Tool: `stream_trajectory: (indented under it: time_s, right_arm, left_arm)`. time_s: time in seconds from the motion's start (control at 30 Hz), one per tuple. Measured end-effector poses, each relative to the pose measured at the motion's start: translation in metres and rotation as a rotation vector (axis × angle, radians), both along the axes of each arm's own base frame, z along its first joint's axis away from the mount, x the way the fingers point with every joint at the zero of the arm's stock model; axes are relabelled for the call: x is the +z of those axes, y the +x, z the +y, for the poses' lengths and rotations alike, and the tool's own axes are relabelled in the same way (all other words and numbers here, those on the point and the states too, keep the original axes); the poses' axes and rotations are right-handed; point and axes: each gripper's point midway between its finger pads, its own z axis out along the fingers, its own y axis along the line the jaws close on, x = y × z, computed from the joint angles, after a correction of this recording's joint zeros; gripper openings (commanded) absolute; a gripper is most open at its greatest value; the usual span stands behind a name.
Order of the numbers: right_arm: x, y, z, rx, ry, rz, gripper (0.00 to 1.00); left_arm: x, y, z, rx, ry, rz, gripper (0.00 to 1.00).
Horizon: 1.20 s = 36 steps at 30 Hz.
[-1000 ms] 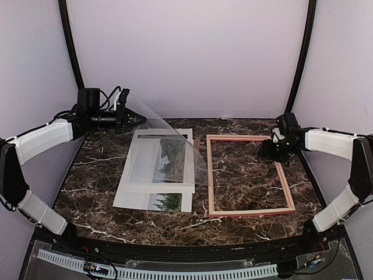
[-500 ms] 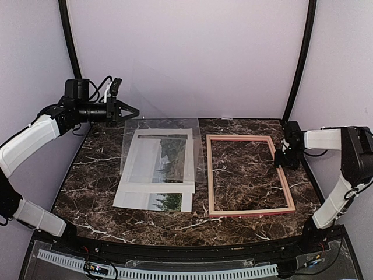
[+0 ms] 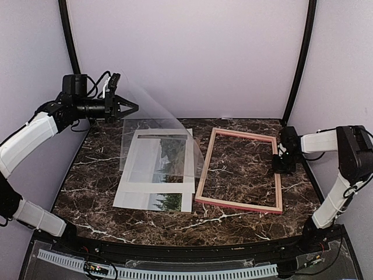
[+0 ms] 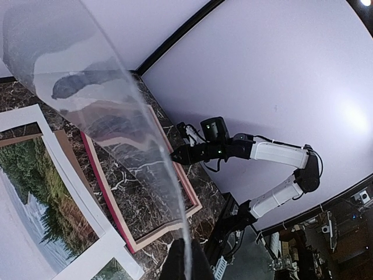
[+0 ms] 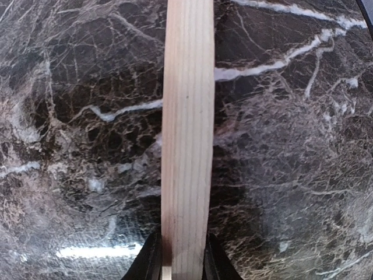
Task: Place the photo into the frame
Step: Move the frame body to the center of the board.
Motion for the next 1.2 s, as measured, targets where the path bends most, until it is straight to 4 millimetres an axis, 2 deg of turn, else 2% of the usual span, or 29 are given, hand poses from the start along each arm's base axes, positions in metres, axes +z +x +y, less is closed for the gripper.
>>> stream_trajectory:
  time_s: [0.13,0.27,0.57,0.67,0.8,0.87,1.07,1.2]
  right_arm:
    - [0.0,0.0,0.014,0.003,0.002,-0.017,0.16]
    - [0.0,-0.005,0.039,0.052,0.004,-0.019,0.14]
    - [0.001,-0.012,0.071,0.103,0.005,-0.022,0.14]
    - [0.0,-0.016,0.086,0.128,0.012,-0.024,0.21]
    - [0.0,-0.016,0.103,0.158,0.032,-0.036,0.4]
    - [0.001,-0.014,0.109,0.167,0.053,-0.046,0.46]
    - [0.005,-0.012,0.113,0.177,0.074,-0.045,0.55]
    - [0.013,-0.009,0.108,0.179,0.099,-0.051,0.57]
  left_arm:
    - [0.011,0.0,-0.002,-0.001,-0.017,-0.013,0.0]
    - [0.019,-0.001,-0.004,-0.004,-0.03,-0.027,0.0]
    - [0.019,0.0,-0.006,0.008,-0.026,-0.027,0.0]
    - [0.018,-0.001,-0.008,0.01,-0.025,-0.025,0.0]
    - [0.019,-0.006,-0.019,-0.003,-0.028,-0.021,0.0]
    - [0.019,-0.011,-0.027,-0.018,-0.031,-0.023,0.0]
    - [0.021,-0.025,-0.058,-0.081,-0.053,-0.026,0.0]
    - [0.009,-0.026,-0.084,-0.122,-0.05,0.006,0.0]
